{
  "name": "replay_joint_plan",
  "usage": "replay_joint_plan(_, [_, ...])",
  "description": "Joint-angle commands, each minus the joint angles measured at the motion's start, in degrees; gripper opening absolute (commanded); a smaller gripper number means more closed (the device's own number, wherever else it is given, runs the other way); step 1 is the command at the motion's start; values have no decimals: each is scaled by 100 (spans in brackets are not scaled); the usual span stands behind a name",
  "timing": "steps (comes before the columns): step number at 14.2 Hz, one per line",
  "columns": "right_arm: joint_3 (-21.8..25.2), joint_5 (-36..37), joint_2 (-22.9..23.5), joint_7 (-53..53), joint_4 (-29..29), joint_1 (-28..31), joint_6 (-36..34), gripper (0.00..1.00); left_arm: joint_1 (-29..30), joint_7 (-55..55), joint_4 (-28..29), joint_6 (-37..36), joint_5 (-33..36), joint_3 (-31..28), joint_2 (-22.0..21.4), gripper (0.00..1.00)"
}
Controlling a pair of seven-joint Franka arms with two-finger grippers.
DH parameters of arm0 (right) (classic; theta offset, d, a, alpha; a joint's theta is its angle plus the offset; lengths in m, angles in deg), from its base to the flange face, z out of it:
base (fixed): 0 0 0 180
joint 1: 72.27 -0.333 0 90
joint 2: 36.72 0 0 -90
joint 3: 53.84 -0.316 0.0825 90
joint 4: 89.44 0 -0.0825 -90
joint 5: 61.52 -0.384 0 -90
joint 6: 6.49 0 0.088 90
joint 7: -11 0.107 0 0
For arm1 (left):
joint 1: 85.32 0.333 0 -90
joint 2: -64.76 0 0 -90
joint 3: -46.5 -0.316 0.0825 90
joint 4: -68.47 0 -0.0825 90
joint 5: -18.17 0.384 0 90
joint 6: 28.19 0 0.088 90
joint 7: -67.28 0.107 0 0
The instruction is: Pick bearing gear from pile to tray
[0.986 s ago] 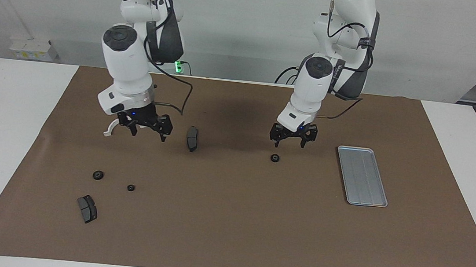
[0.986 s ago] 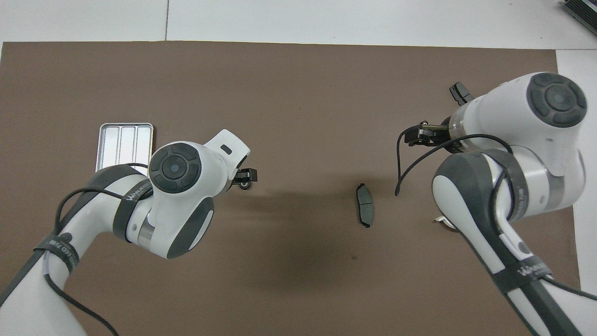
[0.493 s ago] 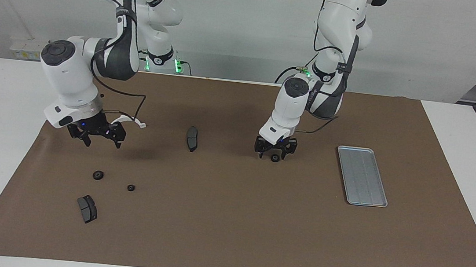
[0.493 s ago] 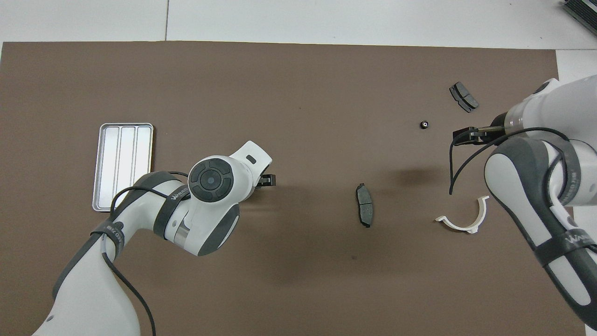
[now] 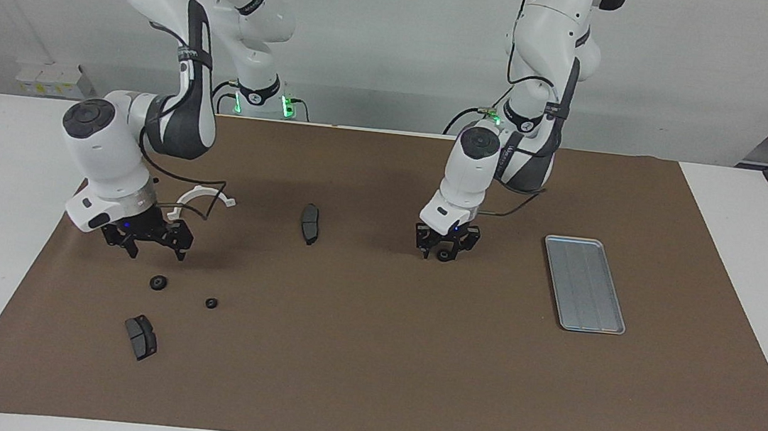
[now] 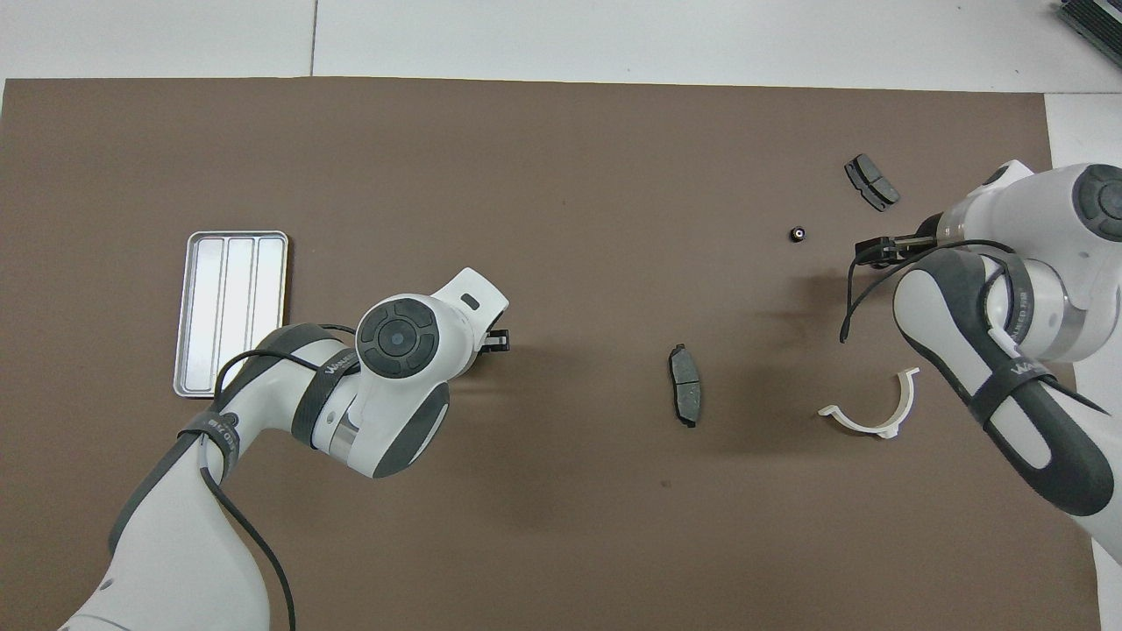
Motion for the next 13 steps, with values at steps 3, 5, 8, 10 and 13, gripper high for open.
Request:
replay_joint_plan(3, [-82, -117, 505, -174, -292, 235, 288, 85, -30, 21, 225, 1, 50, -55, -116, 36])
replay_joint_plan(5, [-82, -126, 629, -157, -406, 244, 280, 77, -30, 21, 225, -61, 50, -55, -116, 22])
replay_joint_plan(8, [-82, -257, 638, -113, -398, 244, 227, 51, 22, 30, 138, -201, 50, -55, -116, 5])
replay_joint_plan(10, [-82, -293, 629, -95, -406, 235, 209, 8, 224, 56, -221, -490, 50, -55, -63, 0])
replay_joint_plan(13, [-82, -381, 559, 89, -406, 165, 148, 0, 899, 379, -636, -896, 50, -46, -80, 0])
